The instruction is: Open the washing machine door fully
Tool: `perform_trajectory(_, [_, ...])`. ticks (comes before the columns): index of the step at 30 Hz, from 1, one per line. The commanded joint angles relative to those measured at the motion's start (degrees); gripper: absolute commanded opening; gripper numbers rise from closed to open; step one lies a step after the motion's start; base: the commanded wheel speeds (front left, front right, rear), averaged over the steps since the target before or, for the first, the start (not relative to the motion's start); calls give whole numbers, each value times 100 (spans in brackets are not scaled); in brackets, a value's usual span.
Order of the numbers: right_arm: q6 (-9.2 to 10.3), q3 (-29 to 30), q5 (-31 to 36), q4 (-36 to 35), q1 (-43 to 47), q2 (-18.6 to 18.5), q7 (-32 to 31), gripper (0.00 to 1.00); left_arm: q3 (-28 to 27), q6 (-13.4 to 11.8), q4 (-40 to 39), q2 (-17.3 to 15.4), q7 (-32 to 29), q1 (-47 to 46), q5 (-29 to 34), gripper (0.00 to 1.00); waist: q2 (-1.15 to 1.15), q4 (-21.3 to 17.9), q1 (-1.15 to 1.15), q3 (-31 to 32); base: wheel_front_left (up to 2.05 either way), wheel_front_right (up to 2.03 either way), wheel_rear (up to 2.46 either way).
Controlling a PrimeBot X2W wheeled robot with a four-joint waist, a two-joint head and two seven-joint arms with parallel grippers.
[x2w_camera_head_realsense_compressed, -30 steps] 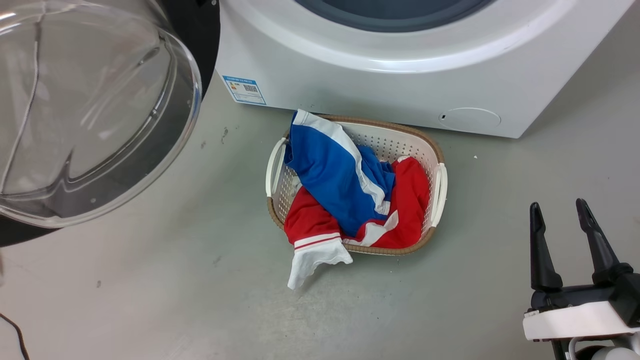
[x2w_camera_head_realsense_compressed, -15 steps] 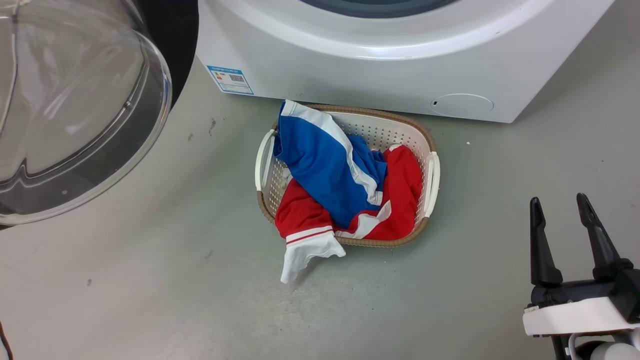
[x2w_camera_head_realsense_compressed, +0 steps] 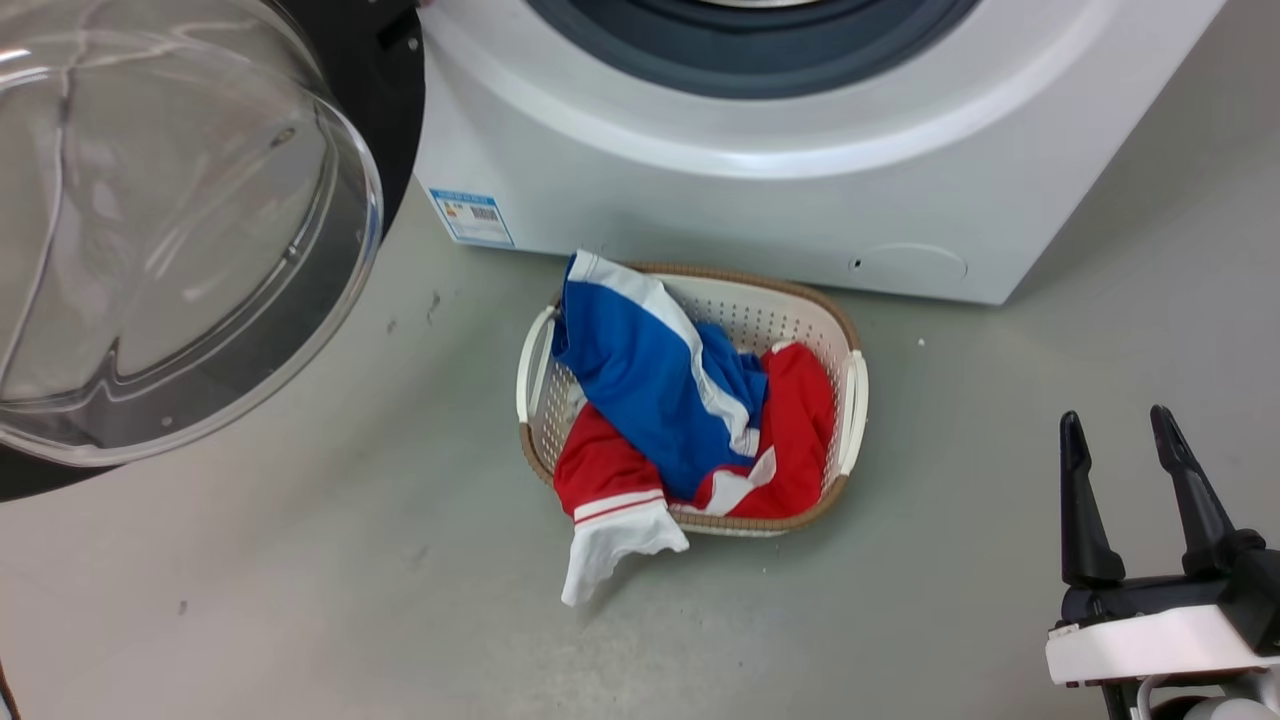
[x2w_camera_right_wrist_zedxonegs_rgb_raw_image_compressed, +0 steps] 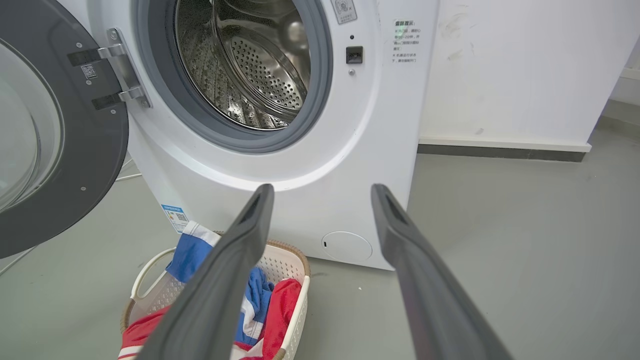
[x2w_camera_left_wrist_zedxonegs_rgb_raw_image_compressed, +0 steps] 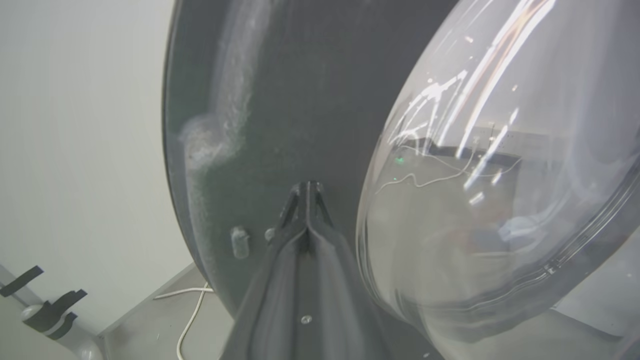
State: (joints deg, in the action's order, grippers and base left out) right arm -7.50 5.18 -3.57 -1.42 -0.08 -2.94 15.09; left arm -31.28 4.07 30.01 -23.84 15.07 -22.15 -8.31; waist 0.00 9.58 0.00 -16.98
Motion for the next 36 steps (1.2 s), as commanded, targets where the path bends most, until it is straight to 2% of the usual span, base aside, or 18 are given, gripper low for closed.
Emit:
perform_trajectory(1, [1, 17, -24, 8, 28, 11, 10, 100, -8, 40, -164, 60, 15, 80, 66, 0, 0, 25, 0, 144, 0, 0, 0])
perform_trajectory(13, [1, 14, -158, -44, 261, 11, 10, 100, 171, 224, -2257, 532, 14, 333, 372, 0, 0, -19, 0, 701, 0, 0, 0])
perform_trajectory(15, [1, -1, -181, -28, 287, 11, 10, 100, 293, 241, -2528, 536, 15, 362, 465, 41, 0, -50, 0, 776, 0, 0, 0])
perform_trajectory(16, [1, 0, -196, -22, 308, 10, 10, 100, 366, 246, -2665, 551, 14, 360, 497, 100, 0, -67, 0, 807, 0, 0, 0])
perform_trajectory(22, [1, -48, -263, 7, 382, 11, 10, 100, 830, 282, -3202, 705, 13, 484, 665, 100, 0, -230, 0, 1039, 0, 0, 0])
perform_trajectory(26, [1, -41, -279, -35, 443, 10, 10, 100, 1348, 300, -3315, 878, 14, 631, 748, 100, 0, -351, 0, 1176, 0, 0, 0])
perform_trajectory(33, [1, -40, -244, -239, 525, 10, 10, 100, 2137, 187, -3533, 1536, 14, 1176, 922, 100, 0, -534, 0, 1318, 0, 0, 0])
perform_trajectory(36, [1, -62, -225, -349, 560, 10, 10, 100, 2303, 119, -3527, 1705, 14, 1419, 945, 100, 0, -593, 0, 1339, 0, 0, 0])
